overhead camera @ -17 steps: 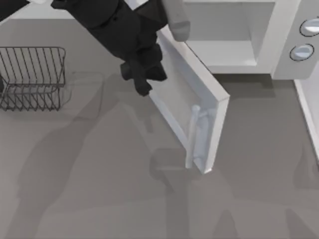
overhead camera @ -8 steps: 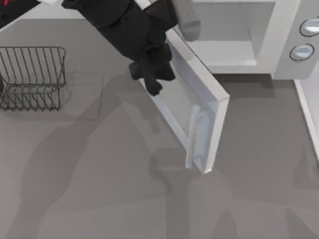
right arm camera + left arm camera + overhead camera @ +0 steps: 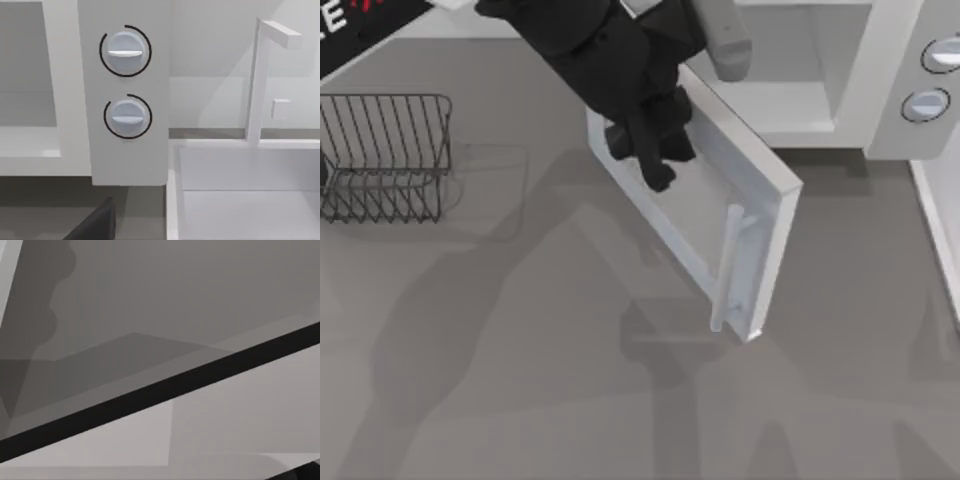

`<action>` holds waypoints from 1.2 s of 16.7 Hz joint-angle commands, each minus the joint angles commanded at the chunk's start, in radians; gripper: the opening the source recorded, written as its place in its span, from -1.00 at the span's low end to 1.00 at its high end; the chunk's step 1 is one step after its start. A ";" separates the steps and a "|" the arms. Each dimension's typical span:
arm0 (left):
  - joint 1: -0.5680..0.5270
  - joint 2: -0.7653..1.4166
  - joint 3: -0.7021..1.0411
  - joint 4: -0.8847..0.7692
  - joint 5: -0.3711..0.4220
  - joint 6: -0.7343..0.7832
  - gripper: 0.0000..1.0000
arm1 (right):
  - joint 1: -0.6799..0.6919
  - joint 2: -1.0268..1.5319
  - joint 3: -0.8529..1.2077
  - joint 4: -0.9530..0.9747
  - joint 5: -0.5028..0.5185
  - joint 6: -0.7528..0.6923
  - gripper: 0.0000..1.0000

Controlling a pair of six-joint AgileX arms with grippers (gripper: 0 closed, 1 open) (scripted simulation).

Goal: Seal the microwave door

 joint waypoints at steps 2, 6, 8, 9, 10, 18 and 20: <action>0.003 -0.002 -0.002 -0.001 0.001 0.000 -1.00 | 0.000 0.000 0.000 0.000 0.000 0.000 1.00; -0.027 0.033 0.036 -0.006 -0.009 -0.029 -1.00 | 0.000 0.000 0.000 0.000 0.000 0.000 1.00; -0.037 0.041 0.055 -0.001 -0.014 -0.040 -1.00 | 0.000 0.000 0.000 0.000 0.000 0.000 1.00; -0.038 0.041 0.056 -0.001 -0.015 -0.040 -1.00 | 0.000 0.000 0.000 0.000 0.000 0.000 1.00; -0.038 0.041 0.056 -0.001 -0.015 -0.040 -1.00 | 0.000 0.000 0.000 0.000 0.000 0.000 1.00; -0.059 0.079 0.040 -0.033 -0.020 -0.075 -1.00 | 0.000 0.000 0.000 0.000 0.000 0.000 1.00; -0.063 0.090 0.056 -0.035 -0.022 -0.082 -1.00 | 0.000 0.000 0.000 0.000 0.000 0.000 1.00</action>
